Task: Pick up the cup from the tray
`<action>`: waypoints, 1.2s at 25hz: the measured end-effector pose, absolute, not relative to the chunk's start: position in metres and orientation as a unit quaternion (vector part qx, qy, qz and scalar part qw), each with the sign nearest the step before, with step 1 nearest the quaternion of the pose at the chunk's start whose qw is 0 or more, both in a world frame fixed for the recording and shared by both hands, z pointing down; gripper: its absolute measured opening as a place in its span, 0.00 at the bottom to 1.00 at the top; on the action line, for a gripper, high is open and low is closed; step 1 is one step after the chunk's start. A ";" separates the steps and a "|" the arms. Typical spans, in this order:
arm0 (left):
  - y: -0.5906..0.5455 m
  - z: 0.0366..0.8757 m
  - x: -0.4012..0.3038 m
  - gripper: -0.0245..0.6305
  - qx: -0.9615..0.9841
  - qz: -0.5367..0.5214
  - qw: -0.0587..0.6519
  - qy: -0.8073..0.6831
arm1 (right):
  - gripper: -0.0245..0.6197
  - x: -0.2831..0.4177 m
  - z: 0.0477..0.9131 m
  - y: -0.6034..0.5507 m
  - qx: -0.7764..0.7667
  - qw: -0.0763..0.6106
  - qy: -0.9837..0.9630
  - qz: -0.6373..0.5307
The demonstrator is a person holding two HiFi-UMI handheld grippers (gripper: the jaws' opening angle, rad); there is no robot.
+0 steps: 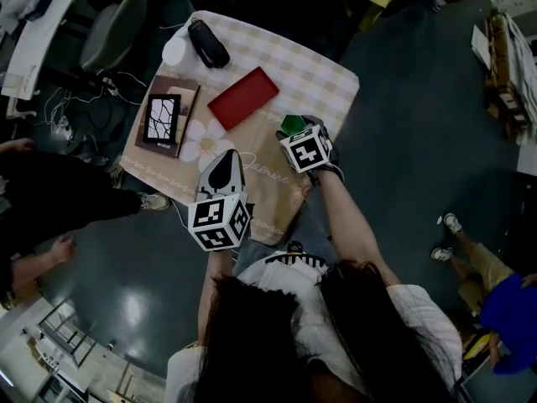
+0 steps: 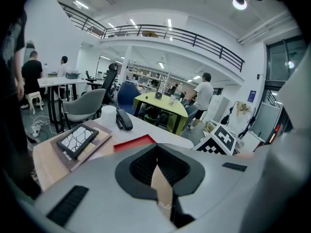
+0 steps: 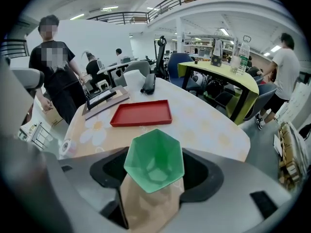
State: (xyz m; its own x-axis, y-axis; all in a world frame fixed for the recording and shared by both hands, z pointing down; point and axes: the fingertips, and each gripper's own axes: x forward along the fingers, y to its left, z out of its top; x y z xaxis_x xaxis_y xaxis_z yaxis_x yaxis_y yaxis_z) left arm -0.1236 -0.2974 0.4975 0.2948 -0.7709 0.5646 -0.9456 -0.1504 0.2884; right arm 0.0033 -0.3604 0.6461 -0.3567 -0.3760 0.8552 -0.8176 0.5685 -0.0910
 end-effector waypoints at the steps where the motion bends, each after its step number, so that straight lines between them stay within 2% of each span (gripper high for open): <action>1: -0.297 0.498 -0.124 0.04 0.744 0.143 0.305 -0.577 | 0.54 0.004 0.646 -0.360 0.383 0.419 -0.780 0.264; 15: -0.289 0.498 -0.129 0.04 0.736 0.142 0.308 -0.585 | 0.54 0.006 0.648 -0.356 0.382 0.417 -0.784 0.255; 20: -0.286 0.499 -0.131 0.04 0.735 0.144 0.307 -0.587 | 0.54 0.003 0.648 -0.354 0.382 0.385 -0.792 0.278; 25: -0.284 0.500 -0.130 0.04 0.735 0.146 0.307 -0.587 | 0.61 0.008 0.639 -0.359 0.396 0.358 -0.803 0.265; 30: -0.283 0.499 -0.125 0.04 0.739 0.146 0.305 -0.583 | 0.62 0.009 0.623 -0.359 0.392 0.343 -0.813 0.260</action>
State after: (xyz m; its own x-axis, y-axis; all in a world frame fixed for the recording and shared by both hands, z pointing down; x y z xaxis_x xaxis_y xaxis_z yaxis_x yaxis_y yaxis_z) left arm -0.1246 -0.2832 0.4985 0.2782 -0.7720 0.5715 -0.9502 -0.1343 0.2812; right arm 0.0092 -0.3593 0.6232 -0.4582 -0.4585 0.7615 -0.8153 0.5580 -0.1546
